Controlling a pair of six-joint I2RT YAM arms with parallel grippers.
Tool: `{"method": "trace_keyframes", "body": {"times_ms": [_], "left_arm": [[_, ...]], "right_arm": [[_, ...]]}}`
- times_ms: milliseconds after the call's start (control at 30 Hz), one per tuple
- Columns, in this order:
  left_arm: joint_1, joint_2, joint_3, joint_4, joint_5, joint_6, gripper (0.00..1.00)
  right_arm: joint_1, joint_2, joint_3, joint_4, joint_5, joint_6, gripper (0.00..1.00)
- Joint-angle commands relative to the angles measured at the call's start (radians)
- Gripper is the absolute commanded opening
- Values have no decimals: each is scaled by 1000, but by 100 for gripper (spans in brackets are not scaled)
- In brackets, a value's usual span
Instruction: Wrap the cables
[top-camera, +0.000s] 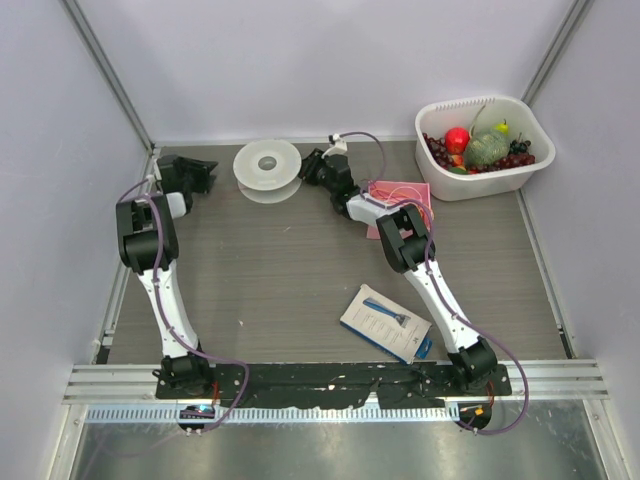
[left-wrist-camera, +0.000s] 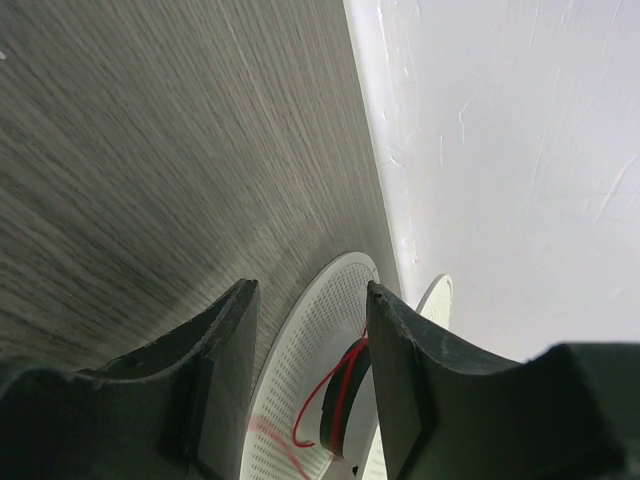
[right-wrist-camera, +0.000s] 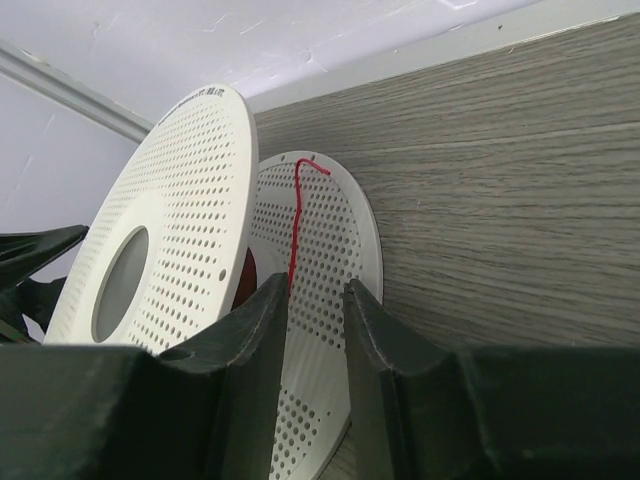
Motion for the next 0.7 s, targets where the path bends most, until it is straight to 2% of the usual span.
{"method": "trace_keyframes", "body": {"times_ms": [0,200,600,667], "left_arm": [[4,-76,-15,20,1,14,50],[2,-81,-21,26,-2,15,50],[5,-124,-45,26,-6,34,54],[2,-132,-45,20,-11,41,54]], "right_arm": [[2,-79,-19,-26,28,-10,38],[2,-94,-24,-27,49,-14,40],[4,-150,-36,-47,110,-48,56],[1,-160,-41,-59,159,-59,58]]}}
